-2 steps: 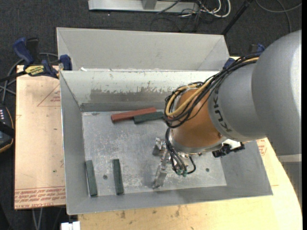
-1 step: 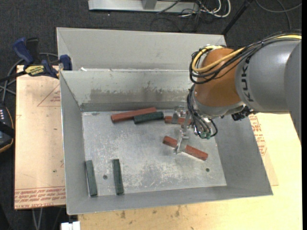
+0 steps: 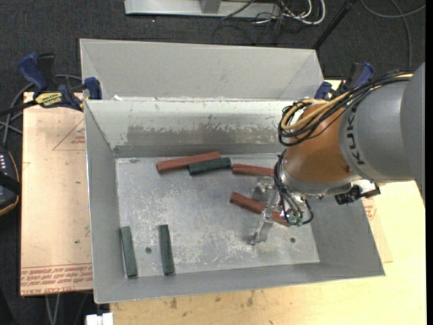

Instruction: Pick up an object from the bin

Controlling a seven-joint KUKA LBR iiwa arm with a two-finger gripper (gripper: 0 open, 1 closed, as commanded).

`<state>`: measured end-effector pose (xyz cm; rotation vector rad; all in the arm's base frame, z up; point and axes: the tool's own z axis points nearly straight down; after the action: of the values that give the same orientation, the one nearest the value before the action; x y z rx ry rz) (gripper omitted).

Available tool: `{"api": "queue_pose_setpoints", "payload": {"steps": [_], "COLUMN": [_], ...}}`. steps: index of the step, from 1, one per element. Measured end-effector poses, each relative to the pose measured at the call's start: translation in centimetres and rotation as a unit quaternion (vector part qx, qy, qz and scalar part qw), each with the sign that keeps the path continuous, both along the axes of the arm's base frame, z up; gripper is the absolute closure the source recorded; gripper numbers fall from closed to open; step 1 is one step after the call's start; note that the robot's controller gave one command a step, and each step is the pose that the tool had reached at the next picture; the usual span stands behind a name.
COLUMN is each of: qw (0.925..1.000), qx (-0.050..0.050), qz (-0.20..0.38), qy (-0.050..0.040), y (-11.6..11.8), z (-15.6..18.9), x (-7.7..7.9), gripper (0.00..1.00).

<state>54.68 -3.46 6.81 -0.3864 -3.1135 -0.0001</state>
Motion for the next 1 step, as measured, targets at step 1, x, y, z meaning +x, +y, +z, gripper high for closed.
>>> {"api": "queue_pose_setpoints", "payload": {"steps": [1], "qw": [1.0], "qx": [0.0], "qz": [0.0], "qy": [-0.0032], "y": [0.11], "z": [0.24], "x": [0.23], "gripper": [1.0]}}
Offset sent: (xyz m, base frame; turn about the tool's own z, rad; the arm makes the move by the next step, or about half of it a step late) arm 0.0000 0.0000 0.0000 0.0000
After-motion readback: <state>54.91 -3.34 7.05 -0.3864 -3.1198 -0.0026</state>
